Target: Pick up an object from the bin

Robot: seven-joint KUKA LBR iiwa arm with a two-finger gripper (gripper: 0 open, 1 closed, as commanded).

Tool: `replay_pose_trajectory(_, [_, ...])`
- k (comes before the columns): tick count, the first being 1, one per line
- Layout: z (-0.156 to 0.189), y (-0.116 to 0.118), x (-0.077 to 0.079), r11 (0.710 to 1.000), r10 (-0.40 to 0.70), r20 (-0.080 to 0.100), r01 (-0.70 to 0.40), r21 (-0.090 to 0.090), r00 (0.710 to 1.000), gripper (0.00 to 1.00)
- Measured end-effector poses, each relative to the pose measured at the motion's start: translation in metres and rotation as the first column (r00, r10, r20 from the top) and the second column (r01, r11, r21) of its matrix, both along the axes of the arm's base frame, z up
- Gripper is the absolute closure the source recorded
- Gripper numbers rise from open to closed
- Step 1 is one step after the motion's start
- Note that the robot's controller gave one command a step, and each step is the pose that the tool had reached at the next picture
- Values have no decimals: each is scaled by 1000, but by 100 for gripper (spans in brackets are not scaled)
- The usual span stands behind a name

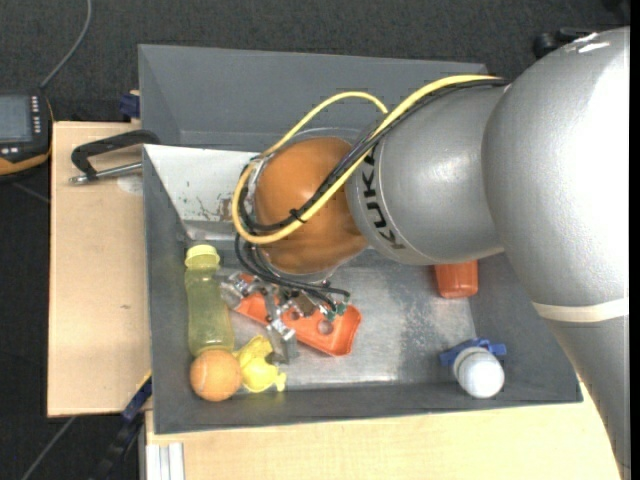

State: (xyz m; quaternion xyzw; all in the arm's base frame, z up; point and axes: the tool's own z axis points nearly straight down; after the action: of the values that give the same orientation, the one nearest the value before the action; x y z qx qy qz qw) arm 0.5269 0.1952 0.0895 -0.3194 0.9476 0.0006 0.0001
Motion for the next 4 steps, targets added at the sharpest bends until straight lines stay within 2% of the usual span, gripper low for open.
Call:
replay_pose_trajectory(1, [-16,2,0,993,114,3,-114,-8,994,0])
replay_pose_trajectory(2, [28,-3,-3,999,47,0,-47,2,999,0])
replay_pose_trajectory(3, [21,-50,17,999,50,6,-50,-5,999,100])
replay_pose_trajectory(4, [21,-50,17,999,50,6,-50,-5,999,0])
